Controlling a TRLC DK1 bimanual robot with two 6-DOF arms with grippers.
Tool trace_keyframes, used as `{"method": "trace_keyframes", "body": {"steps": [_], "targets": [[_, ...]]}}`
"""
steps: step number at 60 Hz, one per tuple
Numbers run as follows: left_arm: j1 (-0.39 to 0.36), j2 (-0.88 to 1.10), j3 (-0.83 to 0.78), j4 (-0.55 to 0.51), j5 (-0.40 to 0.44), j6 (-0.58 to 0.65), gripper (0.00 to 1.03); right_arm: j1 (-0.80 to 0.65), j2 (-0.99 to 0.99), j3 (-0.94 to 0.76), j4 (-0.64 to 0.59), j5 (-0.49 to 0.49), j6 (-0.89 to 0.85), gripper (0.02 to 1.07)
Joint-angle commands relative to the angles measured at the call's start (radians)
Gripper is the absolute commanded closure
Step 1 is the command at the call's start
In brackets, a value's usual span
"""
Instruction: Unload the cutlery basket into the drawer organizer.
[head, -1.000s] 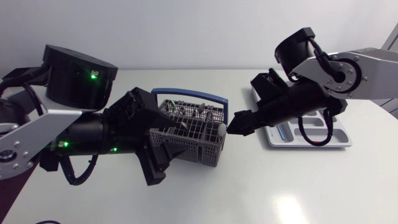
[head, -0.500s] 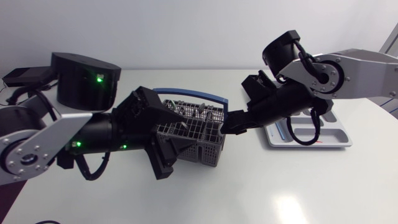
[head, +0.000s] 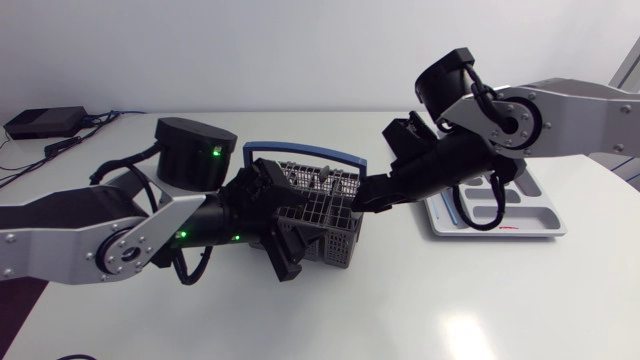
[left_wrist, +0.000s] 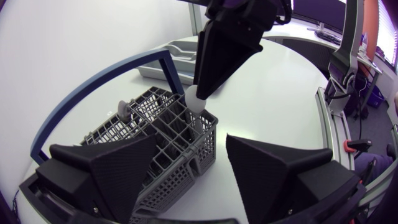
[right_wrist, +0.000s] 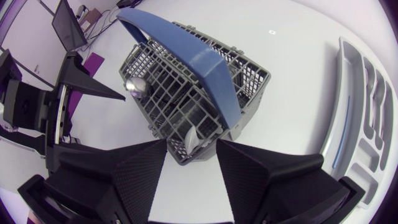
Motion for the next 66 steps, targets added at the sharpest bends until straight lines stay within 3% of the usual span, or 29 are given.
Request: {"method": "trace_keyframes", "body": {"steps": [1,11,12,16,32,54,66], "targets": [[-0.006,0.037,0.023,0.025,-0.020,-0.031,0.32,0.012,0.020,0.020,0.011,0.000,0.027,0.48],[-0.016,0.083,0.046,0.073,-0.070,-0.060,0.71,0.017,0.025,0.023,0.015,0.000,0.028,0.50],[-0.016,0.095,0.054,0.076,-0.080,-0.069,0.79,0.018,0.026,0.023,0.015,0.000,0.028,0.50],[-0.019,0.121,0.071,0.082,-0.098,-0.077,0.90,0.021,0.028,0.024,0.018,0.000,0.030,0.50],[-0.025,0.250,0.134,0.088,-0.155,-0.096,0.94,0.034,0.044,0.031,0.026,0.005,0.034,0.52],[-0.020,0.273,0.147,0.082,-0.162,-0.101,0.94,0.038,0.067,0.026,0.034,0.014,0.037,0.57],[-0.017,0.267,0.143,0.081,-0.162,-0.103,0.94,0.035,0.074,0.024,0.035,0.026,0.040,0.86]]}}
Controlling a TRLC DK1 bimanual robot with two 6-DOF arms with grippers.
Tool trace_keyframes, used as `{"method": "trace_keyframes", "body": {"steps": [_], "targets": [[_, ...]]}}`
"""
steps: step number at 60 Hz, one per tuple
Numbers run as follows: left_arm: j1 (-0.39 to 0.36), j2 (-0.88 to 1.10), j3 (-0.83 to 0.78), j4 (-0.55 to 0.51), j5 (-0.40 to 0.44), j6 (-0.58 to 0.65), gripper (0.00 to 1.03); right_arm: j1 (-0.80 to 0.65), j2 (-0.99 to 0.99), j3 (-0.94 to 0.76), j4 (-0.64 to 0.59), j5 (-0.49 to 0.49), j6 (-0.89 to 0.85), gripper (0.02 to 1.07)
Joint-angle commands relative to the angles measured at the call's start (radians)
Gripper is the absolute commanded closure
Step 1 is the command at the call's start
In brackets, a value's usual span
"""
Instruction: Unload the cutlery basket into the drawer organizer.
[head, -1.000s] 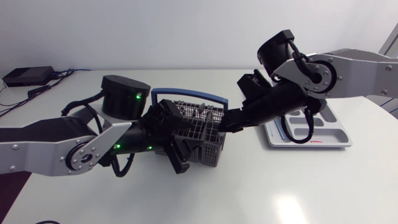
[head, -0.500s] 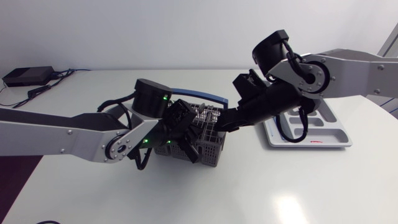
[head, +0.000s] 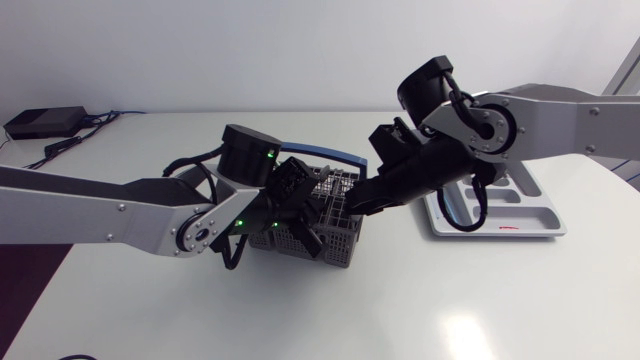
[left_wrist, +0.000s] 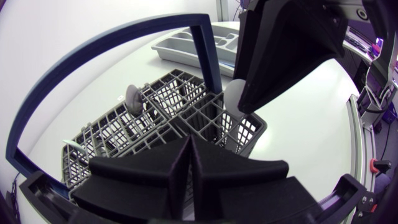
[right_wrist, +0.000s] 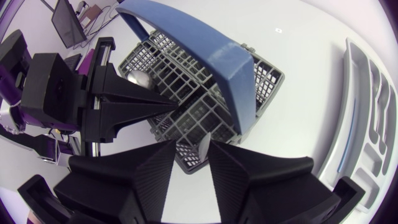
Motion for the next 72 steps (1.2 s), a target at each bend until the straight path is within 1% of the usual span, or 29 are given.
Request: {"method": "trace_keyframes", "body": {"steps": [1,18,32,45,50,61,72], "targets": [[0.002,0.016,0.016,-0.002,-0.006,-0.024,0.94,-0.001,0.023,0.011,0.007,0.009,0.025,0.89],[0.001,0.011,0.015,-0.002,-0.006,-0.029,0.94,-0.011,0.028,0.008,0.004,0.017,0.022,1.01],[0.002,0.011,0.013,-0.005,-0.006,-0.030,0.94,-0.005,-0.044,0.013,0.001,0.016,0.016,1.01],[-0.001,0.007,0.012,-0.006,-0.006,-0.032,0.94,-0.005,-0.107,0.034,-0.026,0.008,0.015,1.01],[-0.001,0.005,0.012,-0.008,-0.007,-0.032,0.94,-0.003,-0.138,0.047,-0.042,-0.004,0.016,1.01],[-0.001,0.005,0.010,-0.011,-0.007,-0.032,0.94,-0.017,-0.187,0.067,-0.072,-0.069,0.018,1.01],[-0.002,0.004,0.010,-0.013,-0.007,-0.032,0.94,-0.041,-0.239,0.093,-0.106,-0.099,0.029,1.01]]}}
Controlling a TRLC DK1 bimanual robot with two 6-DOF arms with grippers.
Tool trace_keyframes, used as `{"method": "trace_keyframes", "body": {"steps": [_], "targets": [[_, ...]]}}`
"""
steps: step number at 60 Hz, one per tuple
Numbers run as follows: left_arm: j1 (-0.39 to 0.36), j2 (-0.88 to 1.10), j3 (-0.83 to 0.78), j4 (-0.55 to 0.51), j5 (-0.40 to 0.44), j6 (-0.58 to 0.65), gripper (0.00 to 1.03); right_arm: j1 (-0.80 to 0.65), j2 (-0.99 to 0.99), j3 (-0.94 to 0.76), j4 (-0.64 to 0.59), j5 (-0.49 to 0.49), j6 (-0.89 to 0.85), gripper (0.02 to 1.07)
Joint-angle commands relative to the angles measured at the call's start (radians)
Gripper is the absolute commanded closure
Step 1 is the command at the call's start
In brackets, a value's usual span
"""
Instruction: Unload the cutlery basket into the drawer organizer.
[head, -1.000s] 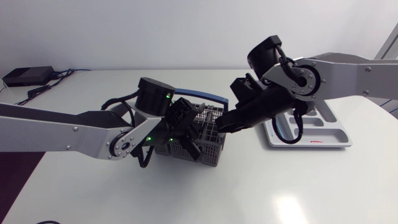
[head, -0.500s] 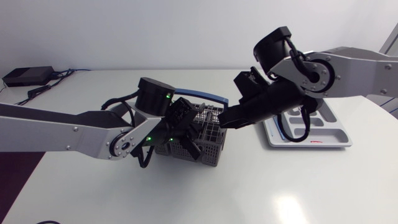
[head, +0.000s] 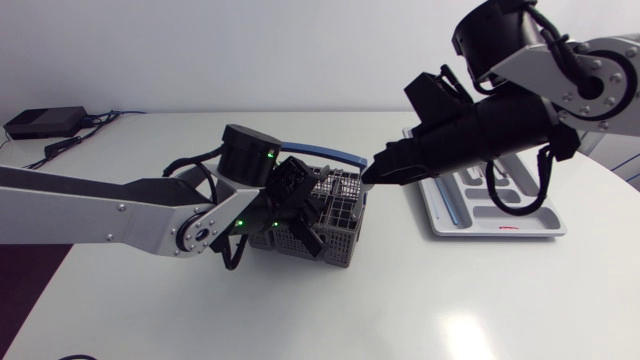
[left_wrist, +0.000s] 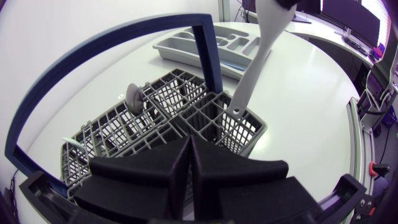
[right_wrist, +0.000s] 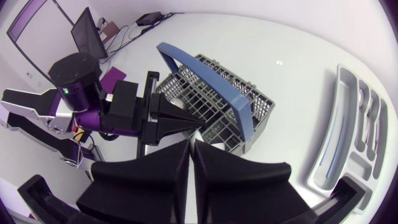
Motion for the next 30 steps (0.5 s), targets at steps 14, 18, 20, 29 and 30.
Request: {"method": "trace_keyframes", "body": {"steps": [14,18,20,29,30], "targets": [[-0.002,-0.010,0.010,-0.019,-0.004,-0.013,0.94,-0.035,-0.080,0.083,-0.070,-0.033,0.028,1.01],[-0.002,-0.042,0.010,-0.035,-0.002,-0.015,0.94,-0.063,-0.092,0.090,-0.093,-0.034,0.011,1.01],[-0.004,-0.065,0.010,-0.047,-0.002,-0.016,0.94,-0.086,-0.099,0.091,-0.109,-0.040,-0.001,1.01],[-0.013,-0.199,0.012,-0.107,-0.002,-0.031,0.88,-0.233,-0.134,0.076,-0.181,-0.068,-0.095,1.01],[-0.016,-0.216,0.012,-0.116,-0.002,-0.031,0.88,-0.255,-0.140,0.070,-0.185,-0.071,-0.107,1.01]]}}
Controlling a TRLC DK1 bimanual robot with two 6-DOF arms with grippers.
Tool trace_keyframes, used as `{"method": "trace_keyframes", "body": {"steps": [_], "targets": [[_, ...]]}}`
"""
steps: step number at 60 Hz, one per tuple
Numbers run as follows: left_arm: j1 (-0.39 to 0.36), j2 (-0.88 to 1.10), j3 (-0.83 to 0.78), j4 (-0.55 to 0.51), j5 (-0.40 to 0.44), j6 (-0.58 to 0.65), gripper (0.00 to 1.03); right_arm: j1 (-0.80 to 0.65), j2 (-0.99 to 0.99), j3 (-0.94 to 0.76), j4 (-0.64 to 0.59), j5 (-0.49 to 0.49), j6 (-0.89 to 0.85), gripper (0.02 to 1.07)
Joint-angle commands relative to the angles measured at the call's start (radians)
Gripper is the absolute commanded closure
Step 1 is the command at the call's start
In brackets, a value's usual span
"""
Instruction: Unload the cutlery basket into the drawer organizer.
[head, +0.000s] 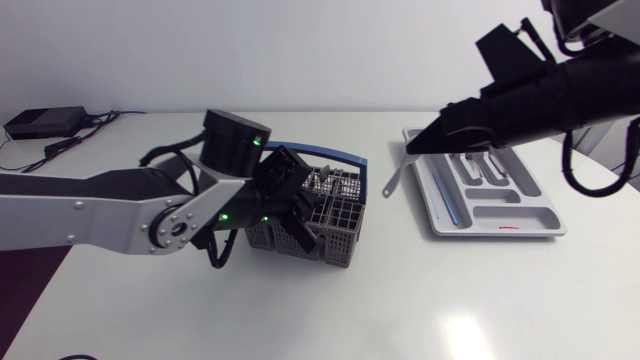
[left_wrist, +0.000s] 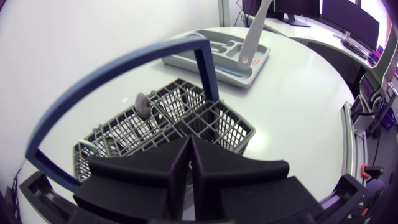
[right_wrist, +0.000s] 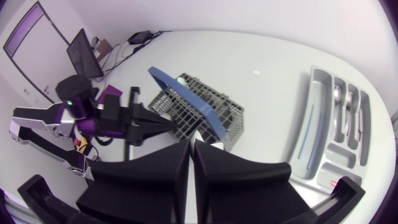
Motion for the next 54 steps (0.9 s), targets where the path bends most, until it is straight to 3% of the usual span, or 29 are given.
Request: {"method": "trace_keyframes", "body": {"steps": [1,12,24,54], "targets": [[-0.018,-0.110,0.012,-0.031,-0.002,-0.025,0.88,-0.089,-0.031,-0.007,-0.037,-0.014,-0.066,1.01],[-0.010,-0.239,0.012,-0.127,-0.004,-0.027,0.88,-0.316,-0.048,-0.073,-0.081,-0.022,-0.240,1.01],[0.053,-0.296,-0.025,-0.170,0.001,-0.012,0.88,-0.520,0.012,-0.139,-0.024,0.004,-0.405,1.01],[0.130,-0.374,-0.111,-0.195,0.039,0.018,0.88,-0.583,0.214,-0.310,0.385,0.357,-0.534,1.01]]}}
